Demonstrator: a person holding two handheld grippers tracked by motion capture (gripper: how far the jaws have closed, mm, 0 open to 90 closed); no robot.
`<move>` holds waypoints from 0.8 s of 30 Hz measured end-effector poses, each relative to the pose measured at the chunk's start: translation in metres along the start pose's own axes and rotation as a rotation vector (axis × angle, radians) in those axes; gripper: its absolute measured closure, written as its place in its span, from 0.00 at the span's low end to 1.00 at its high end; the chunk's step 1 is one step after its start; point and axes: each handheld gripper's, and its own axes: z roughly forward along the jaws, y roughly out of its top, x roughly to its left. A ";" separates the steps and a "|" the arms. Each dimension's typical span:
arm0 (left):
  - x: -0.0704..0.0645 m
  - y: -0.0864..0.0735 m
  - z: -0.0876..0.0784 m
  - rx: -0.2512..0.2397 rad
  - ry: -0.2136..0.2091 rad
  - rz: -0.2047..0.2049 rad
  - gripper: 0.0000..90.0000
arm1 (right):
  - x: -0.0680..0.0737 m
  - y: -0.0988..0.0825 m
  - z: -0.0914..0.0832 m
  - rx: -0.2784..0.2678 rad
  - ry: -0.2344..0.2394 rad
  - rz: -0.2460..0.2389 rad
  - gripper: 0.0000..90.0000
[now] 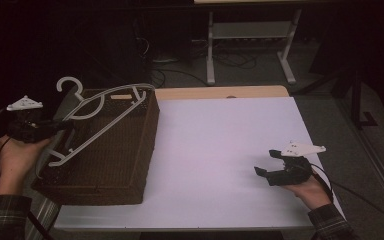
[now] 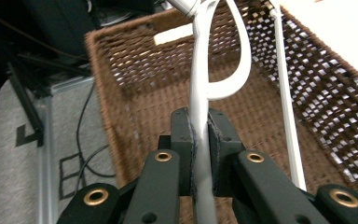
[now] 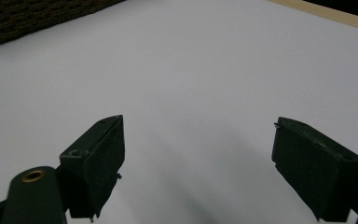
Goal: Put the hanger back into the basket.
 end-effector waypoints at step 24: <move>-0.003 -0.024 0.048 0.135 -0.012 0.037 0.91 | 0.000 0.000 -0.002 -0.001 -0.002 0.007 0.19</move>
